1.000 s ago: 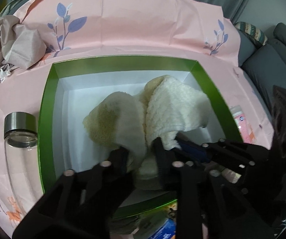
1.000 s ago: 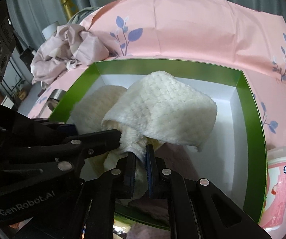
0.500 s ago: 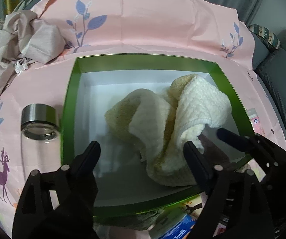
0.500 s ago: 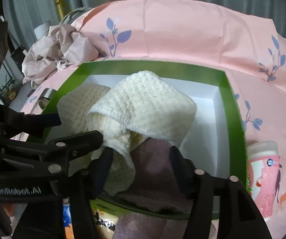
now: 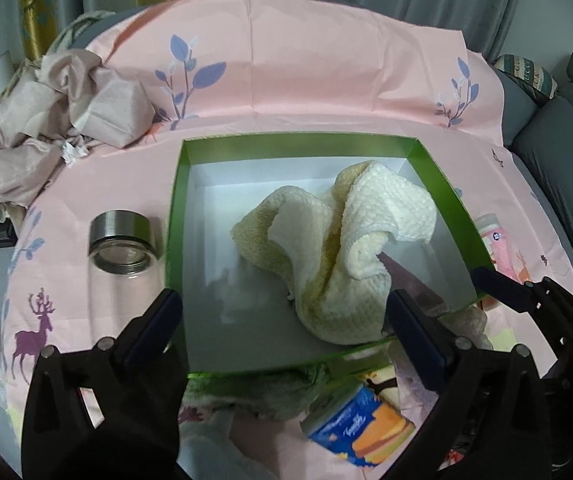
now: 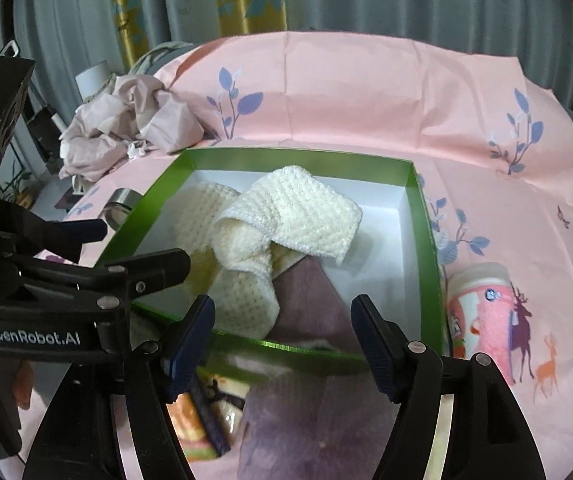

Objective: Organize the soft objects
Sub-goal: 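Open the right gripper and withdraw from the box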

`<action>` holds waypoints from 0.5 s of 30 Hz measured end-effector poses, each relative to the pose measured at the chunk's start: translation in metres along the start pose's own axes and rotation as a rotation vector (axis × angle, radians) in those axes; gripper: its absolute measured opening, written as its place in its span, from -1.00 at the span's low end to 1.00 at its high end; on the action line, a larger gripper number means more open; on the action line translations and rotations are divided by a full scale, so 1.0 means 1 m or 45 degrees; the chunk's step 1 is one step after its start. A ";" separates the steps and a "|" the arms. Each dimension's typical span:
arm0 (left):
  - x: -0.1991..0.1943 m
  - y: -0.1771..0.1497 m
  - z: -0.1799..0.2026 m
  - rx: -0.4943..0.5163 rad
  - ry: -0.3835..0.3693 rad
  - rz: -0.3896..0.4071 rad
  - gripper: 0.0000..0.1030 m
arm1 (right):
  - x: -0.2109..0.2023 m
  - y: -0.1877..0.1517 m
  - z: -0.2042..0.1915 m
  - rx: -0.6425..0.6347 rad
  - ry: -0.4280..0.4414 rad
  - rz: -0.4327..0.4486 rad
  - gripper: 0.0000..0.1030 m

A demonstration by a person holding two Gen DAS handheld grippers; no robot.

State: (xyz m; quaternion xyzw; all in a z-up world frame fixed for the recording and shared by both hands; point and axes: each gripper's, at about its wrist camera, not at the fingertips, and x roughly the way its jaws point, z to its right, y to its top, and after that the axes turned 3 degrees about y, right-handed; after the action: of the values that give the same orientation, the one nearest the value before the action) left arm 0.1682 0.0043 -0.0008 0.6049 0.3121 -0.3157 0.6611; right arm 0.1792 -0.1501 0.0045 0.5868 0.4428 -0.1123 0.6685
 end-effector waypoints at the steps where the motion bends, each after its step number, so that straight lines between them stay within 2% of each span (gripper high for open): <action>1: -0.005 -0.003 -0.001 -0.005 0.003 0.011 0.98 | -0.003 -0.001 0.000 -0.001 -0.004 0.005 0.39; 2: -0.009 -0.007 -0.003 -0.015 -0.001 0.018 0.98 | -0.009 -0.003 -0.002 -0.006 -0.014 0.017 0.40; 5: -0.019 -0.015 -0.007 -0.041 -0.004 0.023 0.98 | -0.022 -0.009 -0.003 -0.005 -0.025 0.044 0.67; 9: -0.032 -0.027 -0.007 -0.045 0.007 0.038 0.98 | -0.043 -0.019 -0.005 0.012 -0.018 0.076 0.68; 15: -0.057 -0.049 -0.005 -0.050 -0.029 0.063 0.98 | -0.067 -0.033 -0.010 0.033 -0.018 0.111 0.68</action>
State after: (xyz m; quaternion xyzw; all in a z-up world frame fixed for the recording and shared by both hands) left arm 0.0945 0.0080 0.0151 0.5957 0.2956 -0.2997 0.6840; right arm 0.1136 -0.1757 0.0307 0.6134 0.4106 -0.0930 0.6682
